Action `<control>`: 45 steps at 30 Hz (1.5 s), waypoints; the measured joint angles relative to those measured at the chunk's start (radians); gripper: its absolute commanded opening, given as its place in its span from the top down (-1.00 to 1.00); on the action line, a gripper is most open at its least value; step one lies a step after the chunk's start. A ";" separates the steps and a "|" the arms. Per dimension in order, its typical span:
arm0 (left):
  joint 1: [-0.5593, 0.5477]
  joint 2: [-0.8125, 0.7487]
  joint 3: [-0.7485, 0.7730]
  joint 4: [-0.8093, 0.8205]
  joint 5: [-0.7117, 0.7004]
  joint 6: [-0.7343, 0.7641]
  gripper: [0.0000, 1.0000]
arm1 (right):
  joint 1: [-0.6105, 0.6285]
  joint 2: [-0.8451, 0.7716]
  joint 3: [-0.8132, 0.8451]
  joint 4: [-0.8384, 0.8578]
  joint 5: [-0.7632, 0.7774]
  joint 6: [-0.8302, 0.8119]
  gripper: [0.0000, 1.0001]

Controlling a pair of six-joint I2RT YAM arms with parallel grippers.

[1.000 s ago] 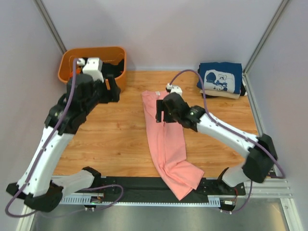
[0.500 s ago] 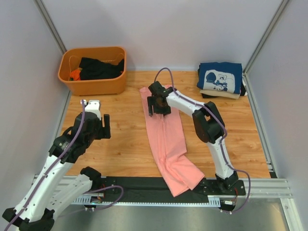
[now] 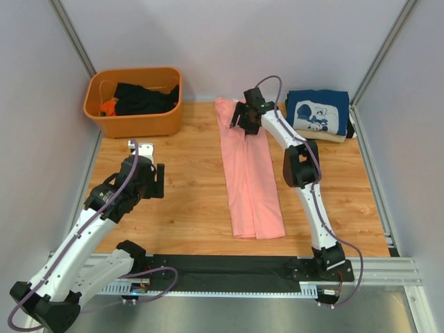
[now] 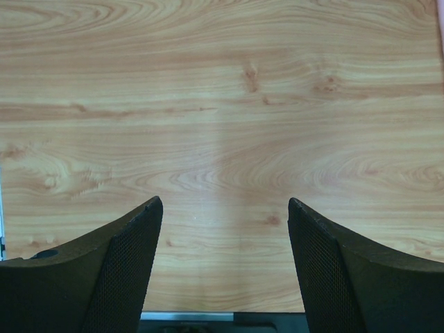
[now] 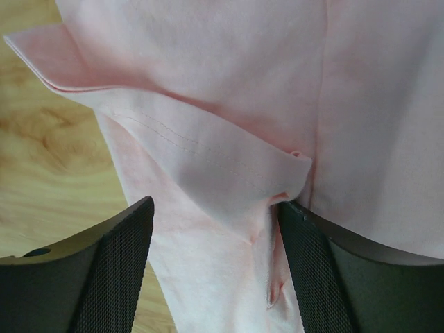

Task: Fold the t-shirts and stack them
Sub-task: Fold the tshirt

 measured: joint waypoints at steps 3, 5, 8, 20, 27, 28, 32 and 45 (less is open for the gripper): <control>0.000 0.016 0.000 0.002 -0.001 0.002 -0.57 | -0.034 -0.004 -0.033 0.081 -0.035 0.086 -0.55; 0.000 0.030 0.000 0.000 0.002 0.002 -0.57 | -0.044 -0.008 -0.051 0.130 -0.058 0.120 -0.63; 0.000 0.042 0.000 0.000 0.028 -0.005 -0.57 | -0.043 -0.021 -0.077 0.175 -0.079 0.130 -0.77; -0.169 0.182 -0.122 0.197 0.393 -0.270 -0.54 | -0.062 -0.512 -0.547 0.118 -0.151 0.035 -0.88; -0.301 0.367 -0.196 0.397 0.480 -0.431 -0.51 | -0.106 -1.149 -1.205 0.149 -0.049 0.010 -0.89; -0.311 0.385 -0.208 0.423 0.483 -0.453 -0.51 | -0.110 -1.219 -1.304 0.153 -0.035 0.015 -0.89; -0.353 0.457 -0.222 0.505 0.489 -0.521 -0.50 | -0.112 -1.404 -1.628 0.140 0.000 0.049 -0.76; -0.513 0.641 -0.221 0.640 0.434 -0.687 -0.35 | -0.101 -1.699 -2.055 0.212 -0.114 0.164 -0.36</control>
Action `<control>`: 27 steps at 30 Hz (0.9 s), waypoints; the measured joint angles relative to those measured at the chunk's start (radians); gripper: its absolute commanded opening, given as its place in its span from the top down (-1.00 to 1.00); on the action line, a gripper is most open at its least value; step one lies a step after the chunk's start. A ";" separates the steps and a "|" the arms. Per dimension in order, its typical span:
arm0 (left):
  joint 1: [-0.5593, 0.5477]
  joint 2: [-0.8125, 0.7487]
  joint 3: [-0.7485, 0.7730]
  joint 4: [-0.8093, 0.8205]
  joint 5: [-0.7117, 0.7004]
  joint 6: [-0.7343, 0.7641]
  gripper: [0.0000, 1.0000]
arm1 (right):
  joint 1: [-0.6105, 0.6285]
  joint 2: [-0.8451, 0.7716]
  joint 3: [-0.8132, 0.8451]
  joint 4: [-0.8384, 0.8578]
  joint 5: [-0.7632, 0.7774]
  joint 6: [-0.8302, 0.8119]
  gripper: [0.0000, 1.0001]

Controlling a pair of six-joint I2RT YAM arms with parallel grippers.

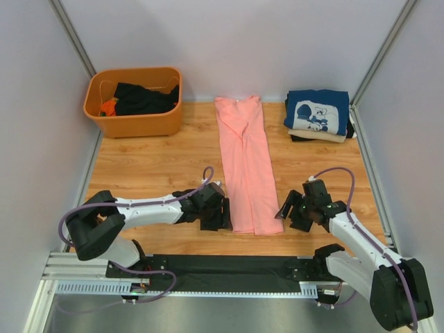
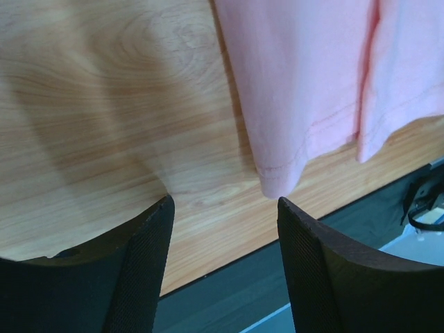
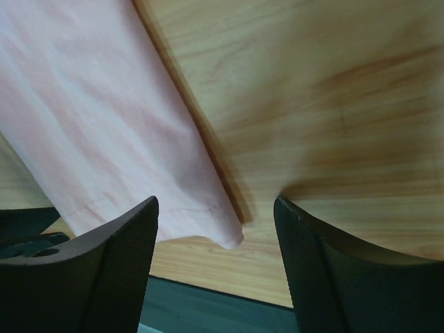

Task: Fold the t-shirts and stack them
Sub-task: Fold the tshirt

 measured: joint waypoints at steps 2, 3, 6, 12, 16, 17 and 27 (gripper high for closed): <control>-0.005 0.024 0.001 0.010 -0.003 -0.024 -0.35 | 0.013 0.003 -0.015 0.024 -0.024 0.016 -0.29; -0.005 0.027 0.003 0.021 -0.005 -0.031 -0.33 | 0.020 0.003 -0.021 0.038 -0.034 0.021 -0.18; -0.005 0.040 0.004 0.047 -0.010 -0.049 -0.12 | 0.033 -0.002 -0.043 0.069 -0.050 0.035 0.12; -0.006 0.084 0.011 0.080 -0.016 -0.072 0.66 | 0.039 -0.023 -0.082 0.078 -0.068 0.049 0.71; -0.007 0.105 0.034 0.064 -0.028 -0.060 1.00 | 0.041 -0.061 -0.105 0.074 -0.080 0.057 0.99; -0.008 0.105 0.039 0.056 -0.033 -0.056 1.00 | 0.045 -0.069 -0.105 0.071 -0.083 0.059 1.00; -0.095 -0.093 0.058 -0.145 -0.135 -0.056 1.00 | 0.238 -0.286 -0.051 -0.065 -0.041 0.157 1.00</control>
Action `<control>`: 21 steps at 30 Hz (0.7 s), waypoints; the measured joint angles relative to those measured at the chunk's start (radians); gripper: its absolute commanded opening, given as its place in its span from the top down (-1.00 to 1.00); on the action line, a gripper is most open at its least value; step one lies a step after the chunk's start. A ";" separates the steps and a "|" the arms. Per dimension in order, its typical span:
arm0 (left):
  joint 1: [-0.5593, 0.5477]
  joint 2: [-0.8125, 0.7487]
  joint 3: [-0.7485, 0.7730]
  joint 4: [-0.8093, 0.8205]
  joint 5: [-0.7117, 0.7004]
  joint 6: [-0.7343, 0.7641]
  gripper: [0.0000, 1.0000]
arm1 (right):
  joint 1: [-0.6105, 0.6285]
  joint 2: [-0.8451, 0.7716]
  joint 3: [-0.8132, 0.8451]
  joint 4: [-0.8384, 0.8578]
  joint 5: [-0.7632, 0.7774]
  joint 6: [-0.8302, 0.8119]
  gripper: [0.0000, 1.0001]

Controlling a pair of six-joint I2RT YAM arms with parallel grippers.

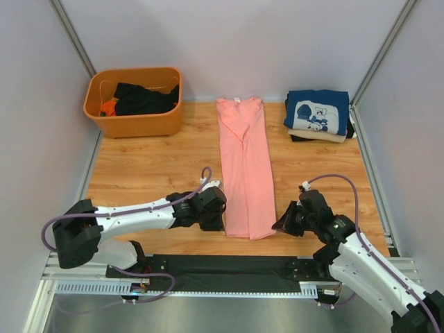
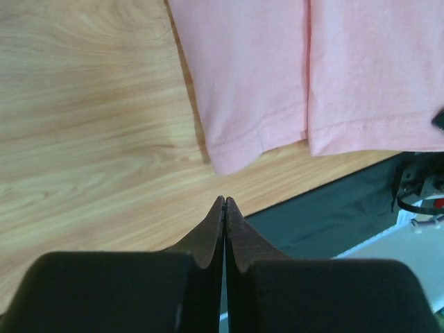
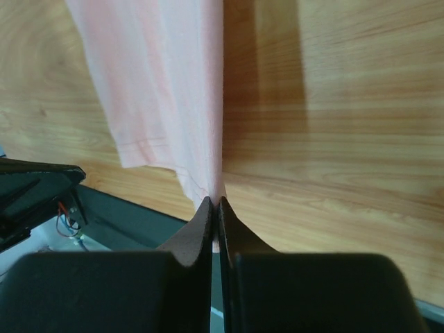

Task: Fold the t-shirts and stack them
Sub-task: Fold the tshirt

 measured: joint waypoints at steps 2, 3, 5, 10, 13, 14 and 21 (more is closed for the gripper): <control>-0.010 -0.049 0.012 -0.052 -0.014 0.000 1.00 | 0.020 -0.027 0.034 -0.031 0.012 0.017 1.00; -0.010 -0.071 0.019 -0.076 -0.025 0.000 1.00 | 0.023 -0.024 0.053 -0.042 0.020 0.021 1.00; -0.009 -0.105 0.035 -0.121 -0.056 0.001 1.00 | 0.024 0.002 0.091 -0.061 0.041 0.024 1.00; 0.022 -0.146 0.090 -0.203 -0.109 0.030 1.00 | 0.024 0.128 0.195 -0.097 0.108 0.013 1.00; 0.071 -0.145 0.112 -0.212 -0.111 0.063 0.66 | 0.020 0.218 0.270 -0.105 0.135 -0.007 0.99; 0.082 -0.142 0.115 -0.212 -0.106 0.077 0.36 | 0.019 0.246 0.295 -0.101 0.142 -0.016 1.00; 0.059 -0.111 0.002 -0.034 0.025 0.118 -0.39 | 0.017 0.284 0.295 -0.072 0.153 -0.037 0.99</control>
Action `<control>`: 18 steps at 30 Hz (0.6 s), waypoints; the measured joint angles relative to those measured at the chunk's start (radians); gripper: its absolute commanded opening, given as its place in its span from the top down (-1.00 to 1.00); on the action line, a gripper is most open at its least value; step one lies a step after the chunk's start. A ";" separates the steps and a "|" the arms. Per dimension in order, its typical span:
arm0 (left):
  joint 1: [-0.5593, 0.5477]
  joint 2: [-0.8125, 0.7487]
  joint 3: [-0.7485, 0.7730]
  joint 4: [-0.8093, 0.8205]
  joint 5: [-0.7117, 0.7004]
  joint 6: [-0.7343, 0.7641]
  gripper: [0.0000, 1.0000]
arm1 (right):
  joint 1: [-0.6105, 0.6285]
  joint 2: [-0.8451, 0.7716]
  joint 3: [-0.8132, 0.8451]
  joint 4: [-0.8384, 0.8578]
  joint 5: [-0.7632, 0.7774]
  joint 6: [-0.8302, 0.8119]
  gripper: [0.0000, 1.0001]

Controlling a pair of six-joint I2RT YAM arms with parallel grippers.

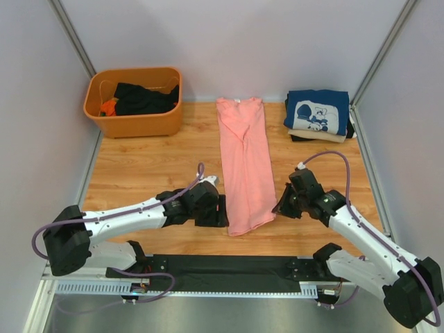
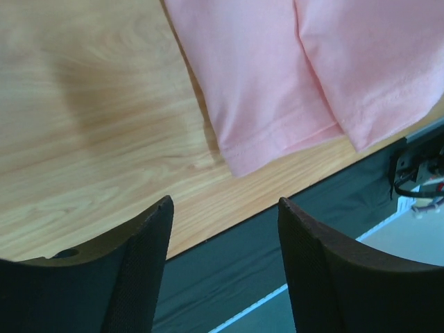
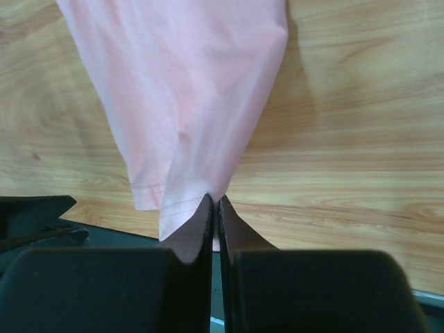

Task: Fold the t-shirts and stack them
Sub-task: Fold the tshirt

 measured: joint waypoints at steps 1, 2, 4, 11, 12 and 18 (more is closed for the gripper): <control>-0.008 0.001 -0.031 0.034 0.015 -0.002 -0.40 | 0.000 -0.004 -0.016 0.004 -0.001 0.001 0.99; -0.015 0.004 -0.056 0.065 0.030 -0.006 -0.40 | 0.000 -0.012 -0.041 0.013 -0.003 0.001 1.00; -0.029 0.024 -0.090 0.121 0.055 -0.013 -0.39 | 0.000 -0.031 -0.090 0.014 -0.010 0.003 0.99; -0.070 0.164 -0.102 0.269 0.097 -0.056 -0.24 | 0.000 -0.095 -0.177 0.014 -0.022 0.013 1.00; -0.075 0.180 -0.103 0.281 0.098 -0.066 -0.21 | 0.000 -0.100 -0.182 0.015 -0.023 0.013 0.99; -0.087 0.241 -0.103 0.327 0.082 -0.127 0.05 | 0.000 -0.112 -0.201 0.018 -0.025 0.013 1.00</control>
